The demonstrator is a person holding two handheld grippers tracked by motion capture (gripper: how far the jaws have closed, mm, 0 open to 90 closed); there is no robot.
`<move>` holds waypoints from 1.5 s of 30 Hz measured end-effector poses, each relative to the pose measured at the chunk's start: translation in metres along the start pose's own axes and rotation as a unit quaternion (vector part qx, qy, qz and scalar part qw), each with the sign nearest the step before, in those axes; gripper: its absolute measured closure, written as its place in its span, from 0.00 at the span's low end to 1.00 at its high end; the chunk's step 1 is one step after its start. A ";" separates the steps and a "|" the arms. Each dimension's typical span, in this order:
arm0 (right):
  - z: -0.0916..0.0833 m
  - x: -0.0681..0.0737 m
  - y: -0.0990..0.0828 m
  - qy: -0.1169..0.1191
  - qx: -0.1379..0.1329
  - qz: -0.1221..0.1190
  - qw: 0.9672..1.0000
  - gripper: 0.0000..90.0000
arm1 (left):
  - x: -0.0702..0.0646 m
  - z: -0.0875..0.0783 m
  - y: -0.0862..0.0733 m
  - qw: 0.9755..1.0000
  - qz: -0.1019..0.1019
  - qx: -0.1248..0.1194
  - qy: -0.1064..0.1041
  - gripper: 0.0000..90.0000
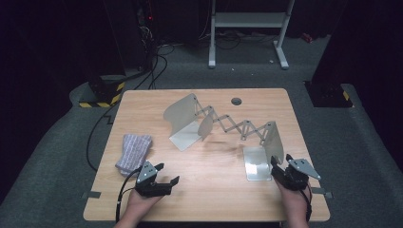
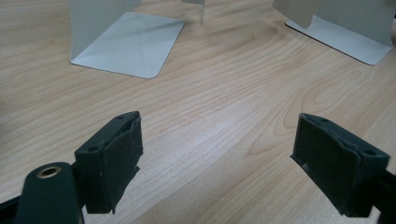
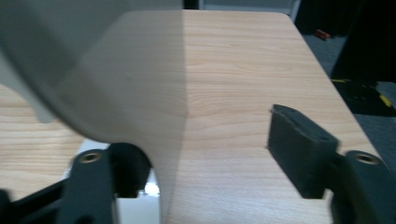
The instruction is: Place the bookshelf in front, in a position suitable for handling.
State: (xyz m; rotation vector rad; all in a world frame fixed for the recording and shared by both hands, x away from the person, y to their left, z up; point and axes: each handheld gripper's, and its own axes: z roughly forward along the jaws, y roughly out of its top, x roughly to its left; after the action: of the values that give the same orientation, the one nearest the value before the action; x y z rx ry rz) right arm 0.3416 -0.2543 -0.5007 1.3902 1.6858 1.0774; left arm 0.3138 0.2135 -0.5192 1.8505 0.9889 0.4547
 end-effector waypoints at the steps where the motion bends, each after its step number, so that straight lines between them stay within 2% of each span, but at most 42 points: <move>1: 0.000 0.000 0.000 0.000 0.000 0.000 1.000 0.49 | 0.000 0.000 0.000 1.000 0.001 0.001 0.000 0.18; 3: 0.003 0.007 0.002 0.018 -0.005 -0.015 1.000 0.58 | 0.000 -0.003 -0.002 1.000 0.001 0.002 0.000 0.19; 4: 0.004 0.009 0.003 0.024 -0.007 -0.015 1.000 0.60 | 0.000 -0.003 -0.002 1.000 0.001 0.002 0.000 0.19; 9: 0.010 0.011 0.006 0.024 -0.008 -0.010 1.000 0.65 | 0.004 -0.010 -0.006 1.000 -0.006 0.002 0.005 0.20; 12: 0.015 0.012 0.007 0.037 -0.009 -0.009 0.999 0.77 | 0.007 -0.015 -0.008 1.000 -0.009 0.004 0.010 0.21; 13: 0.018 0.013 0.007 0.042 -0.009 -0.011 0.999 0.85 | 0.008 -0.018 -0.010 1.000 -0.013 0.002 0.012 0.21; 15: 0.019 0.014 0.008 0.034 -0.010 -0.012 0.999 0.88 | 0.009 -0.020 -0.010 1.000 -0.014 0.002 0.013 0.21; 16: 0.021 0.012 0.009 0.037 -0.010 -0.003 0.999 0.93 | 0.010 -0.022 -0.011 1.000 -0.015 0.002 0.015 0.21; 18: 0.022 0.010 0.009 0.044 -0.011 0.002 0.999 0.94 | 0.011 -0.023 -0.012 1.000 -0.019 0.001 0.017 0.22; 22: 0.022 0.014 0.010 0.048 -0.012 -0.015 0.999 0.97 | 0.012 -0.023 -0.011 1.000 -0.022 -0.002 0.017 0.22; 27: 0.018 0.016 0.009 0.064 -0.009 -0.025 0.998 0.98 | 0.008 -0.017 -0.008 1.000 -0.013 0.000 0.012 0.22; 33: 0.010 0.009 0.006 0.080 -0.011 -0.025 0.996 1.00 | 0.007 -0.013 -0.005 1.000 -0.011 -0.002 0.007 0.22; 38: 0.008 0.008 0.004 0.077 -0.012 -0.032 0.996 1.00 | 0.008 -0.014 -0.003 1.000 -0.010 -0.006 0.018 0.23; 42: 0.009 0.010 0.004 0.074 -0.014 -0.035 0.997 0.99 | 0.011 -0.016 -0.003 0.999 -0.013 -0.008 0.035 0.25; 45: 0.010 0.011 0.004 0.084 -0.014 -0.034 0.996 0.93 | 0.013 -0.018 -0.003 0.999 -0.015 -0.011 0.047 0.27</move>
State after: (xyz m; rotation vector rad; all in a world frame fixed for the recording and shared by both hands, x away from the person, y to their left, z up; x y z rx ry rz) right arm 0.3497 -0.2415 -0.5013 1.2441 1.8161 1.2028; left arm 0.3085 0.2349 -0.5147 1.8062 1.0689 0.5365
